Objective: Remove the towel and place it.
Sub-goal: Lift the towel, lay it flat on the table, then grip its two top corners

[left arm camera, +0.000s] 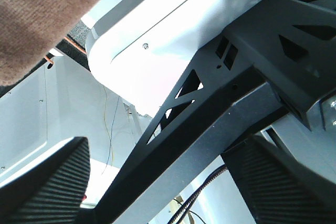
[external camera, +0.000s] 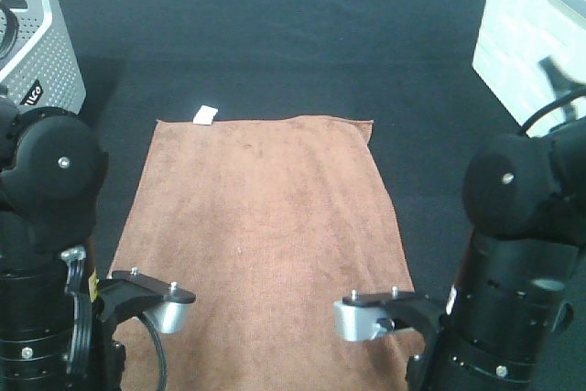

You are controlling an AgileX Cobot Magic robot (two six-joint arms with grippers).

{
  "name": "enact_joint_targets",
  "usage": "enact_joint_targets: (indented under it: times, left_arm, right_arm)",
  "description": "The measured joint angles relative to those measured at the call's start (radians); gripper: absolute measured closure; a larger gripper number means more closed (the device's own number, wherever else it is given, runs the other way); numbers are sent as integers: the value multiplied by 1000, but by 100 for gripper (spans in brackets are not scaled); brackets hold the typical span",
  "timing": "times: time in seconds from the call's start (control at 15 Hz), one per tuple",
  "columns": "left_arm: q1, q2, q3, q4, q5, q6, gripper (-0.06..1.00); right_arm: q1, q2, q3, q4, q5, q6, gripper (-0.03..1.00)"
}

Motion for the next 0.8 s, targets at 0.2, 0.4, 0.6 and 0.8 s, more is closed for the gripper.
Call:
enact_joint_targets:
  times: [0.2, 0.4, 0.6, 0.8]
  left_arm:
    - [0, 0, -20, -1, 51, 1, 19]
    - [0, 1, -105, 9, 101, 4, 19]
    - [1, -7, -191, 79, 103, 4, 19]
    - [92, -30, -354, 240, 104, -31, 19]
  right_arm:
    - [0, -77, -18, -73, 1, 55, 23]
    - [0, -177, -86, -230, 7, 189, 23]
    - [-50, -240, -148, -350, 6, 263, 23]
    - [-371, -264, -303, -377, 36, 195, 23]
